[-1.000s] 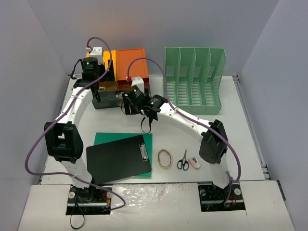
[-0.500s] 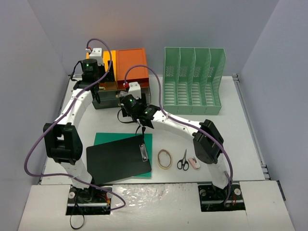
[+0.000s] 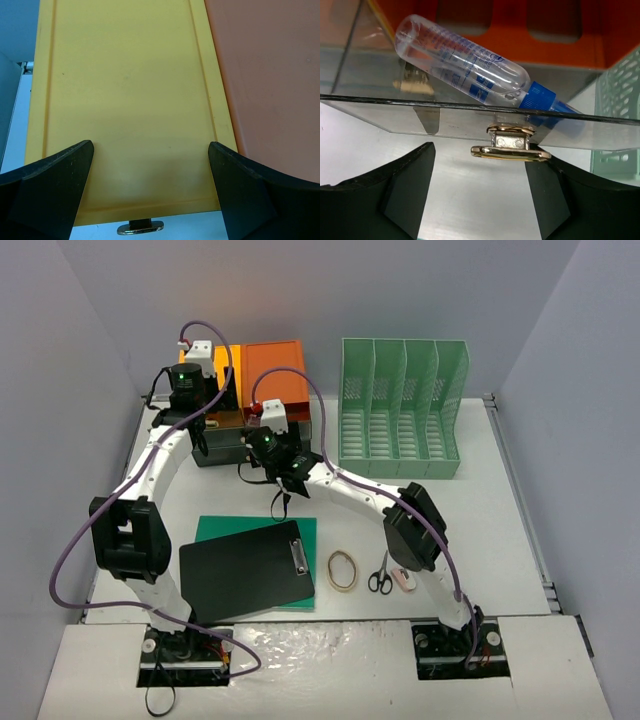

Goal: Organize the desk

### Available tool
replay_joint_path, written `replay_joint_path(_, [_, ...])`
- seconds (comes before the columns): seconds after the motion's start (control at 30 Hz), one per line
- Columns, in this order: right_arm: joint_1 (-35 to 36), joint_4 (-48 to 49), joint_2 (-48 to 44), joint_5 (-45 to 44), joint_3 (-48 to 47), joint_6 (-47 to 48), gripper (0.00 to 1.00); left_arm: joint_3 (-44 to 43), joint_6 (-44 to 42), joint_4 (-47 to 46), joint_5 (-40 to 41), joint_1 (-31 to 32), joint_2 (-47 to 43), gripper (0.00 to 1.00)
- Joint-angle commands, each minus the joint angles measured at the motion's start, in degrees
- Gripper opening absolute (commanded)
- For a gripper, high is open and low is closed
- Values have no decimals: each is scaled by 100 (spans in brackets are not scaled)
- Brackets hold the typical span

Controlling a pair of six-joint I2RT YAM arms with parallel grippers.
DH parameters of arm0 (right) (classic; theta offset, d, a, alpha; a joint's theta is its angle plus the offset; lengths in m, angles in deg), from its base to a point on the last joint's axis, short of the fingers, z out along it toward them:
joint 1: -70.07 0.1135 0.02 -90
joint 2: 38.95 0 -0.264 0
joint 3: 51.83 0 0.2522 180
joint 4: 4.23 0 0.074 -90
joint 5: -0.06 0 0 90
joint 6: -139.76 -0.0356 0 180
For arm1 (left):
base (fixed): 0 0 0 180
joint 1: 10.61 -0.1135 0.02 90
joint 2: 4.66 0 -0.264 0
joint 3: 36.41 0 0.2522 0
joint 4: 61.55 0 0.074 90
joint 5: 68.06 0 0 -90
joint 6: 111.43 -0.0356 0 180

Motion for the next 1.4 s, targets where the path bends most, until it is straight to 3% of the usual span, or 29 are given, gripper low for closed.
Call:
replay_joint_path(0.0, [-249,558,10,-139,-673,269,69,263,-59,1197,-112,0,84,97])
replay_joint_path(0.73, [-752,558,759,574,-2004,603,70,351,-111,1241,-42,9,75,97])
replay_joint_path(1.1, [-392,311,-464,583,-783,305,71,306,-120,1259,-24,0,128,97])
replay_joint_path(1.37, [-269,164,-957,571,-1154,410,71,263,-112,1265,-13,0,163,97])
